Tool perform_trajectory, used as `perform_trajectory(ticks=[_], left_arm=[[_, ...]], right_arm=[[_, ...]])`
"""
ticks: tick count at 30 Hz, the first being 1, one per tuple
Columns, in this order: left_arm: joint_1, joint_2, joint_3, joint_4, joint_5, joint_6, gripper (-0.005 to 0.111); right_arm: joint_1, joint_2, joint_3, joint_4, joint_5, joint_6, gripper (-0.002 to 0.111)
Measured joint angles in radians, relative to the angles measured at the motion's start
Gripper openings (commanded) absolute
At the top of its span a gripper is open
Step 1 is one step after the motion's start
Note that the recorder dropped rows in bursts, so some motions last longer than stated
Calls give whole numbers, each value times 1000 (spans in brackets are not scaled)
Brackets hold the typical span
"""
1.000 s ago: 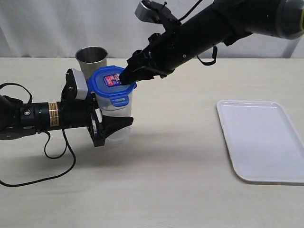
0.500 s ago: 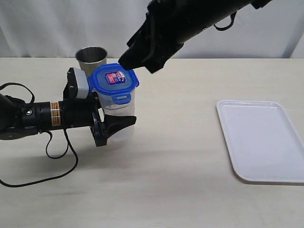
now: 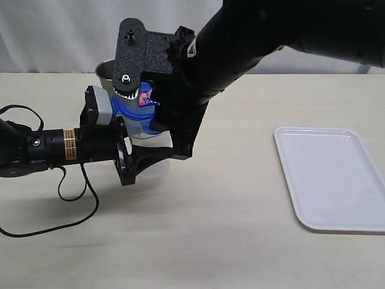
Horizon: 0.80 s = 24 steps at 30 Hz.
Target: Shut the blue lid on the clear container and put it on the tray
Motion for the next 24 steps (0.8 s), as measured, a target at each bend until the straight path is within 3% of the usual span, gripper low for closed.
perform_trajectory(ticks=[24], left_arm=[[10, 12, 0, -29, 121, -17, 0]], right_arm=[[4, 150, 43, -113, -188, -91, 43]])
